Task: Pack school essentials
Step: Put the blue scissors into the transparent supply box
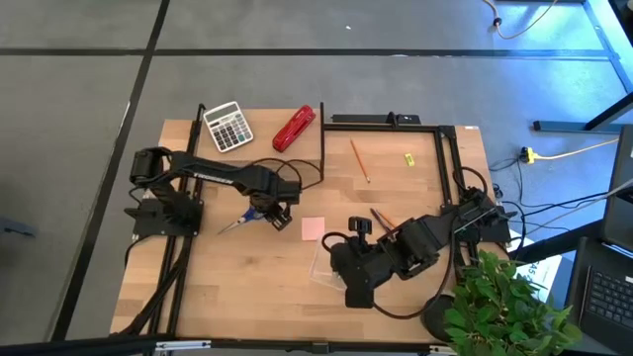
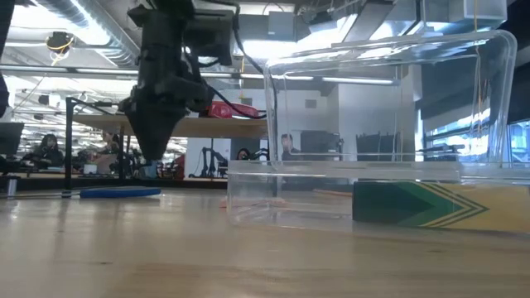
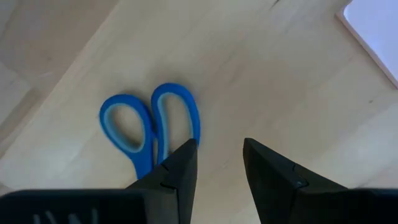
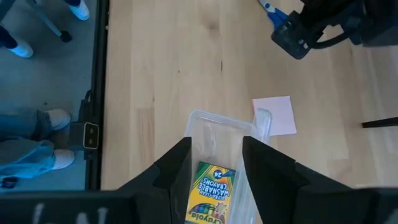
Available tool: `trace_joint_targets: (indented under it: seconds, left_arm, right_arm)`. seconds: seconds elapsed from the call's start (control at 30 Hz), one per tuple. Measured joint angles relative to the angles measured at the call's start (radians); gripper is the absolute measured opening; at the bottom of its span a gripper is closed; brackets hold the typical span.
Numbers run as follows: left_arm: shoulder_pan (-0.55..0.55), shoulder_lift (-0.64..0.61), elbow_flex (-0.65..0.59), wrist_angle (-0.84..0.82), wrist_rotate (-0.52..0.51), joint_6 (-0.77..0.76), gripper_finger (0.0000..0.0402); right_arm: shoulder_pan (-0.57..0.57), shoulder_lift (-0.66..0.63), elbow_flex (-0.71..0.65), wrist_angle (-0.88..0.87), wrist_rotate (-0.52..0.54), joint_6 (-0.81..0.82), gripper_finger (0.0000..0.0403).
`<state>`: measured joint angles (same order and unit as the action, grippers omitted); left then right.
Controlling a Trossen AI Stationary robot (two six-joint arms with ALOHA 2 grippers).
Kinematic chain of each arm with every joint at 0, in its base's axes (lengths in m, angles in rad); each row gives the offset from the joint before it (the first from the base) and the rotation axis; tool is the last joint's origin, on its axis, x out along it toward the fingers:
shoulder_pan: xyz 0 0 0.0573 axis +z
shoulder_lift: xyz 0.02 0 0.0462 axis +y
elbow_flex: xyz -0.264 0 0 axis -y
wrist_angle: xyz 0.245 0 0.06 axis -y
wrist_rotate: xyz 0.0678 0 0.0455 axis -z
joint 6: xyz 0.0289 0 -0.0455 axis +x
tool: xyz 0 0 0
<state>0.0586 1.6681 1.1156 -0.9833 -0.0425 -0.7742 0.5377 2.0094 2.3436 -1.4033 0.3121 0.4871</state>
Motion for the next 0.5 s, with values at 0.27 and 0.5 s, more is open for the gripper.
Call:
trace_joint_targets:
  seconds: [0.27, 0.5]
  left_arm:
    - [-0.003, 0.056, 0.000, 0.008, -0.054, 0.000, 0.0124]
    - [-0.003, 0.112, 0.000, 0.010, -0.055, 0.026, 0.0124]
  right_arm:
    - [0.001, 0.000, 0.000, 0.002, 0.000, 0.004, 0.0145]
    - [0.001, 0.000, 0.000, 0.007, 0.000, 0.005, 0.0145]
